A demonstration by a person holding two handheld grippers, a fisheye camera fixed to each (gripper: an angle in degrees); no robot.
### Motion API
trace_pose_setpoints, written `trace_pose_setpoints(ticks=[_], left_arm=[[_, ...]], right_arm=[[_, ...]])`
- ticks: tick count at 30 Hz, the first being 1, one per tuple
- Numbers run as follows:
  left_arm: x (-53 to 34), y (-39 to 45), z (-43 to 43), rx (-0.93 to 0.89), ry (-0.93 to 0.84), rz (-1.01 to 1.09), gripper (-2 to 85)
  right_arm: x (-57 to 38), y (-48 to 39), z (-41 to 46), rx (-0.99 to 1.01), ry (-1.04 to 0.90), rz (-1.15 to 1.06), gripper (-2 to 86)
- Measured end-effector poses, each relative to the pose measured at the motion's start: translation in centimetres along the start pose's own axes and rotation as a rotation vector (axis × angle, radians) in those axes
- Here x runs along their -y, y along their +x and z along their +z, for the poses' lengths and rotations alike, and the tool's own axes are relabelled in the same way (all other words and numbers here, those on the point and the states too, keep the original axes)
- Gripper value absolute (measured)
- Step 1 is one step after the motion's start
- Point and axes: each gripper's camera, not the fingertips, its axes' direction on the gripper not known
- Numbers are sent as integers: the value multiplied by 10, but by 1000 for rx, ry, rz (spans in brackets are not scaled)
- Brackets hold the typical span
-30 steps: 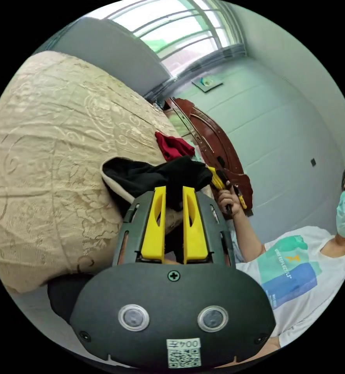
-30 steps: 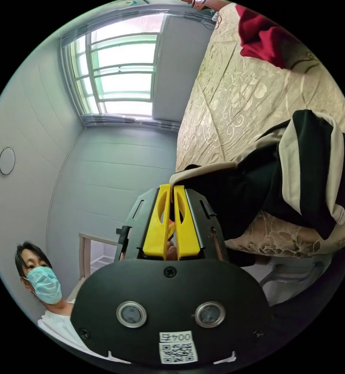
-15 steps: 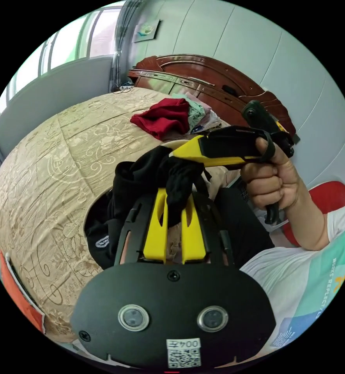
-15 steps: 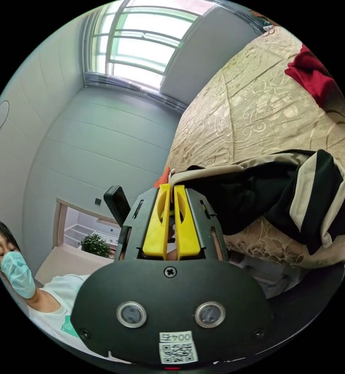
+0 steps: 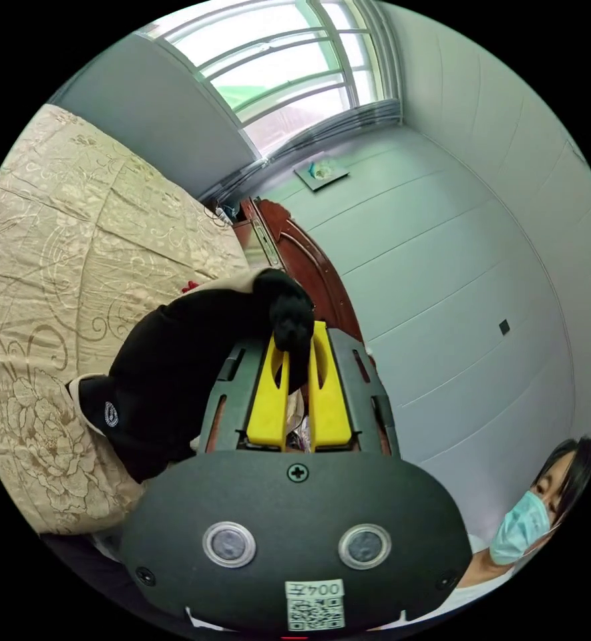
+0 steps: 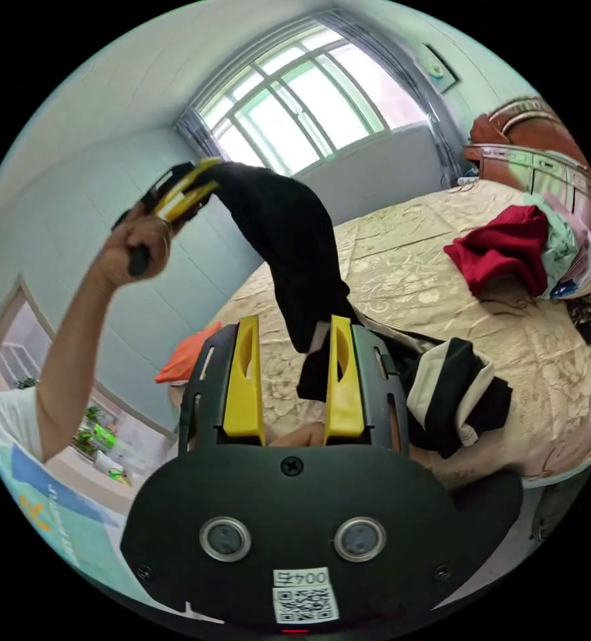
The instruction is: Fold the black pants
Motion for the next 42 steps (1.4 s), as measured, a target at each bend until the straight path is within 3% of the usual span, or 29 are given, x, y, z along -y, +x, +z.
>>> trace_pose_setpoints(ticks=[2,6,11,14,15,21,24,29,33,39,42], left_arm=[[11,10,3,-22,18,0,62],[26,22,11,-21,52,11,63],[33,10,27,-11,64,-11,64],[37,-7,32,-11,64,-30,64],[38,-15,30,-7,70,-44,64],[39,-76,-21,12,158,-59,65],[20,-135,-19,74,24,-130,69],[-32,-252,46,34,-194,-335,81],[-55,-327,122,71,-339,-433,95],[-44,-359,144,45,-333,-317,106],[-40,-355,138,198,-327,-140,122]], right_arm=[[2,4,3,-43,3,10,154],[7,21,-7,60,78,105,158],[8,-1,7,-27,84,70,156],[12,24,36,104,-38,193,101],[11,35,36,182,-32,226,75],[-4,65,-33,207,101,189,43],[-32,105,-63,333,-8,270,41],[-122,183,-61,338,-261,499,43],[-187,269,-59,301,-206,797,47],[-202,323,-62,223,-249,774,50],[-207,327,-61,235,-268,727,54]])
